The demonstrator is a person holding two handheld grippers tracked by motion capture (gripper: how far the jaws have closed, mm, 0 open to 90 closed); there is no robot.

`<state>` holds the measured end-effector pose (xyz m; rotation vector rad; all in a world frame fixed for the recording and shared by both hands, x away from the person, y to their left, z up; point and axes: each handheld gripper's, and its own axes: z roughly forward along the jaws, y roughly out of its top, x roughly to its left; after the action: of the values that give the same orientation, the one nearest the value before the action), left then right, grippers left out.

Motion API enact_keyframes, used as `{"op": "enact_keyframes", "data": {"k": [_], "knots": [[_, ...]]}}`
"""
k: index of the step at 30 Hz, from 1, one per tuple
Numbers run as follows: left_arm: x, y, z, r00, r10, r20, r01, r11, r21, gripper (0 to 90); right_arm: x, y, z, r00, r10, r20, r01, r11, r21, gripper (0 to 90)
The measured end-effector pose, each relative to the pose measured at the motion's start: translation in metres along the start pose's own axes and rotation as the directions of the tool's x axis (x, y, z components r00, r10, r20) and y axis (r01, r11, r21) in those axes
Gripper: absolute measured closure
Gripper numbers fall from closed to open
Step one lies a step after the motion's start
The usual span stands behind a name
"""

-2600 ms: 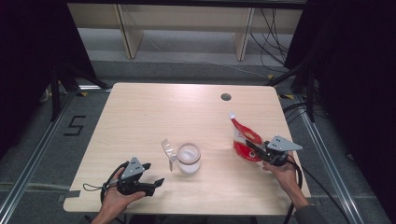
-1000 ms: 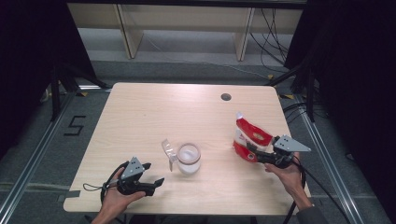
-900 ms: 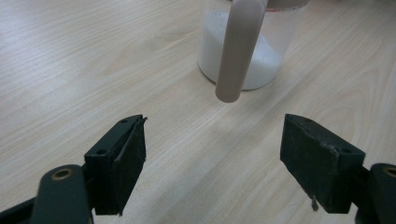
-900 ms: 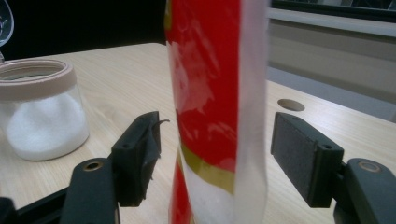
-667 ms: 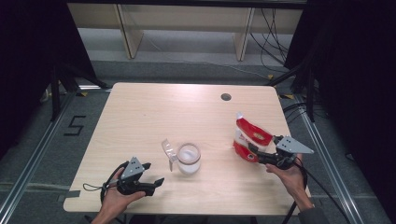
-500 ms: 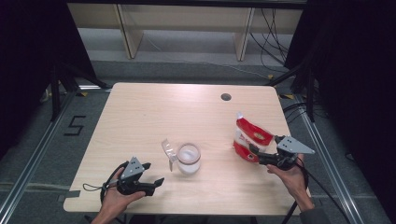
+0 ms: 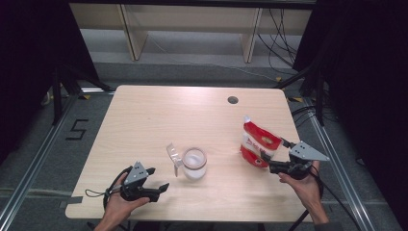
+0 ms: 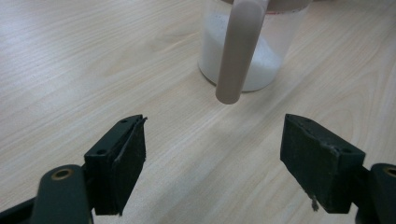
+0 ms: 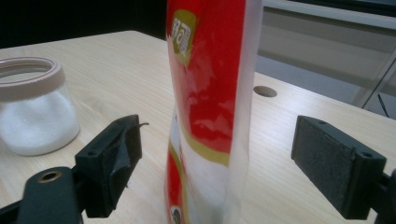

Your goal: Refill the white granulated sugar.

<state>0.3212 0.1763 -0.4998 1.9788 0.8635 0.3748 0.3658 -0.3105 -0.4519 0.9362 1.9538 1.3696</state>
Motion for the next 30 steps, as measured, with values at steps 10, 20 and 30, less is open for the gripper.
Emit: {"op": "enact_keyframes", "data": {"k": [10,20,30], "knots": [[-0.002,0.005,-0.005,0.9992,-0.030,0.026,0.031,0.9989,-0.034,22.0,0.010,-0.006,-0.017,0.9989,0.007,0.047,-0.010,0.998,0.055,15.8],[-0.006,0.015,-0.008,0.9981,-0.041,0.047,0.043,0.9977,-0.053,22.0,0.018,-0.019,-0.035,0.9976,0.046,0.052,-0.051,0.993,0.110,16.0],[-0.009,0.015,-0.009,0.9980,-0.040,0.048,0.043,0.9982,-0.042,22.1,0.027,-0.023,-0.036,0.9972,0.070,0.023,-0.073,0.990,0.123,16.3]]}}
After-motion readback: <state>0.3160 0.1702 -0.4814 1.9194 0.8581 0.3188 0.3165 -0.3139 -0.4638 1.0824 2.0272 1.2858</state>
